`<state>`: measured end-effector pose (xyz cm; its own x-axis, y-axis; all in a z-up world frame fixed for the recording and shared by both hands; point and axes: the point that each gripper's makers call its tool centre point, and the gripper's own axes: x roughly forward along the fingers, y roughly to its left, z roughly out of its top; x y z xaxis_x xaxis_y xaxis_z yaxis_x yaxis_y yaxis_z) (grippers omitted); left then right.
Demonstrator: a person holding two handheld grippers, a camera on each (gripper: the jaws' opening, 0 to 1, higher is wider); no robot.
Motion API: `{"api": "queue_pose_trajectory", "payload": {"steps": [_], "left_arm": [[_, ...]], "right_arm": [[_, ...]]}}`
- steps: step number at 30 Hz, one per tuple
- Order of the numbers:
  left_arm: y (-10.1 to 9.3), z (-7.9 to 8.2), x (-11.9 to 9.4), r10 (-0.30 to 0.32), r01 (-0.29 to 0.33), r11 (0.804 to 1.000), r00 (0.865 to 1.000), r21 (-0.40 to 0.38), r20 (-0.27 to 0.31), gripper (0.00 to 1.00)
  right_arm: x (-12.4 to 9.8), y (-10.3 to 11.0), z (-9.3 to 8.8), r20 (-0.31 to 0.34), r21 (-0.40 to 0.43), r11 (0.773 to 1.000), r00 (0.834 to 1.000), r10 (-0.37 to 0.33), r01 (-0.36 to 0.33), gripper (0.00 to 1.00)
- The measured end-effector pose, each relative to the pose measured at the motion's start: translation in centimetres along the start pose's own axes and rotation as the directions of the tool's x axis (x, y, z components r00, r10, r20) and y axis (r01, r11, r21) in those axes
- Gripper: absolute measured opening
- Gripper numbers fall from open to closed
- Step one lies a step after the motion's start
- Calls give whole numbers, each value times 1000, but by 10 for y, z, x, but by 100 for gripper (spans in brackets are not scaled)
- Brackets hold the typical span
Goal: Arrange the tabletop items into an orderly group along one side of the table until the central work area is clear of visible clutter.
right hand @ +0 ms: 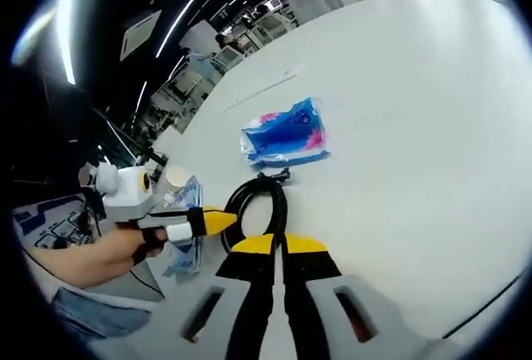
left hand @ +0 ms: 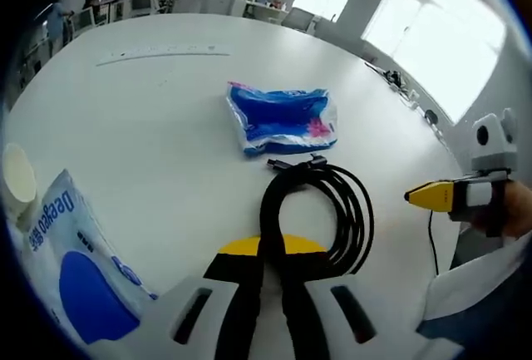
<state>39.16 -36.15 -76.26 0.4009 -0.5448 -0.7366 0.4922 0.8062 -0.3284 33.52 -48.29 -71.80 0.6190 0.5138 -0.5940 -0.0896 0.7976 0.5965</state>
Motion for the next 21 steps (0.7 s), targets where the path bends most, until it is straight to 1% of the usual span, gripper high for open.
{"api": "queue_pose_trajectory", "payload": {"steps": [3,6,8,10,12,14,15,16,18,21], "left_arm": [[0,0,0,-7,7,1000,1000,-8,0,4],[1,0,-1,-18,18,999,1000,-34,3,4],[0,0,0,-22,22,999,1000,-24,0,5],[-2,-2,-2,-33,33,999,999,-1,-19,6],[0,2,-7,-19,19,1000,1000,10,8,9],[1,7,-12,-27,28,999,999,-22,35,16],[1,9,-15,-33,35,999,998,-40,50,19],[3,14,-19,-24,28,998,997,-55,72,23],[5,21,-28,-10,14,999,994,-45,108,29],[9,28,-37,-4,13,998,989,-59,146,45]], "right_arm": [[-8,-3,-6,3,16,1000,1000,1,-2,0],[-15,-5,-11,8,44,999,1000,1,-1,0],[-19,-7,-12,14,59,998,1000,1,-2,0],[-24,-7,-11,24,66,998,1000,2,-3,0],[-28,-6,-10,39,81,997,999,11,-14,0],[-31,-2,-12,39,113,993,999,31,-35,0],[-31,-5,-12,45,100,995,999,22,-27,0],[-31,-4,-14,40,104,994,999,24,-28,0],[-31,-2,-16,32,102,994,999,30,-33,0],[-29,1,-17,25,97,994,999,41,-43,0]]}}
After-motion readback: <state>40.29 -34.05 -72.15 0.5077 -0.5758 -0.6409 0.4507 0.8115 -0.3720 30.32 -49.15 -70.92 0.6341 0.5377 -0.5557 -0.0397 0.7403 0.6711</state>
